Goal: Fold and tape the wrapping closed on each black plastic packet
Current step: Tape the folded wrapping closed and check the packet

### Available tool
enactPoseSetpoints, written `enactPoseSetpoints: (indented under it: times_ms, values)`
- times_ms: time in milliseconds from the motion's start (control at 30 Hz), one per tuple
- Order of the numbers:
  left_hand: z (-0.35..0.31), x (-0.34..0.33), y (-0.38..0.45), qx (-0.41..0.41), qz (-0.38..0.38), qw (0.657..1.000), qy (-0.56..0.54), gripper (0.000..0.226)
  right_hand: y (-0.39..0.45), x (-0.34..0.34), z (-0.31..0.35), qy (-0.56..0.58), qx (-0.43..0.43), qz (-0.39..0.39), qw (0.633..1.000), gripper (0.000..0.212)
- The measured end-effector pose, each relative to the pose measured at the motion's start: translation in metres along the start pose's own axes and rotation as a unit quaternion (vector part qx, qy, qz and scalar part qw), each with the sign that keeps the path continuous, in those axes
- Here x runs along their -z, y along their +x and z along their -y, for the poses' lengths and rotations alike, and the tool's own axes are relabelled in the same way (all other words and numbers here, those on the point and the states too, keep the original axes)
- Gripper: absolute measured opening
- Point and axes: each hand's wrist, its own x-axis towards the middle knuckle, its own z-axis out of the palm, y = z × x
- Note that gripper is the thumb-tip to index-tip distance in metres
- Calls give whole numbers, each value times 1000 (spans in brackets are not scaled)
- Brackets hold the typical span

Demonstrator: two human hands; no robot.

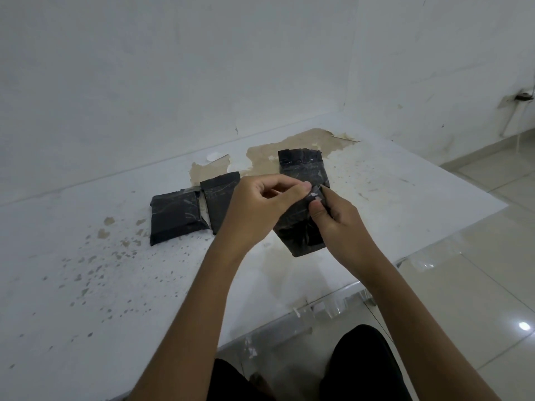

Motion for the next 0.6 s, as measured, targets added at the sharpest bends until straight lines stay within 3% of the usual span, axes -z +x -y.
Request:
enactPoseSetpoints:
  times_ms: [200, 367, 600]
  values:
    - [0, 0, 1, 29, 55, 998, -6, 20, -4, 2, 4, 30, 7, -2, 1000, 20]
    - [-3, 0, 4, 55, 74, 995, 29, 39, -4, 5, 4, 12, 0, 12, 1000, 23]
    - [-14, 8, 16, 43, 148, 988, -8, 13, -1, 18, 11, -17, 15, 78, 997, 24]
